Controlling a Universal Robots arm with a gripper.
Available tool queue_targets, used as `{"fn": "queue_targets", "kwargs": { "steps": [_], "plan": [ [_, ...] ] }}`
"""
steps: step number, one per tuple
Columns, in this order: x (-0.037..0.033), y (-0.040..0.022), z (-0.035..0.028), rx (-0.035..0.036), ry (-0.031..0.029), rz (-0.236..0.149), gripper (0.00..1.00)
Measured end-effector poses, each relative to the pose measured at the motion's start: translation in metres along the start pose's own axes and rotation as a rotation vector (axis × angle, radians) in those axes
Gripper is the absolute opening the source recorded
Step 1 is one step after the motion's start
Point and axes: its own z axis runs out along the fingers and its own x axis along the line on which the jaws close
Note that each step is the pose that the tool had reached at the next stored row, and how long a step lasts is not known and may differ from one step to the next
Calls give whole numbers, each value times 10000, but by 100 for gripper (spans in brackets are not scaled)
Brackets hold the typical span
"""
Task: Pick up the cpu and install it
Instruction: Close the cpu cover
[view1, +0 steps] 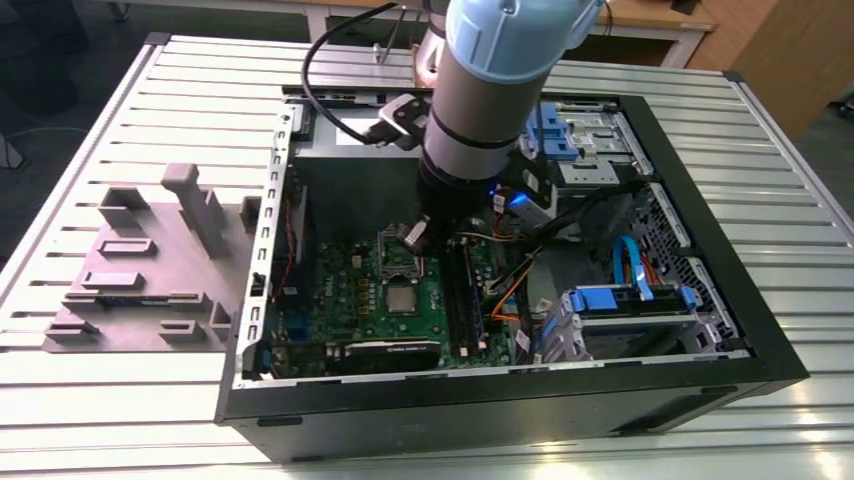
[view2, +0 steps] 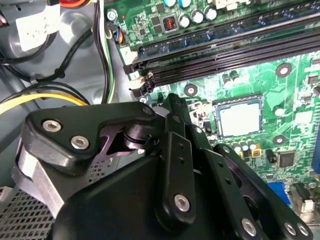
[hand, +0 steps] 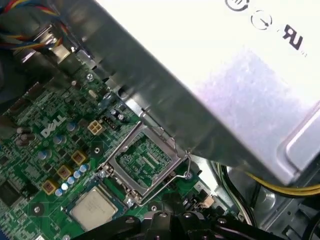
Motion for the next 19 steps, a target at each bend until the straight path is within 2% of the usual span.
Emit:
{"fn": "queue_targets", "kwargs": {
  "steps": [4,12,19],
  "plan": [
    [1,1,8,19,-63,606,10],
    [-16,116,40,34,-94,750,10],
    [-19,114,62,50,-160,1328,10]
  ]
}}
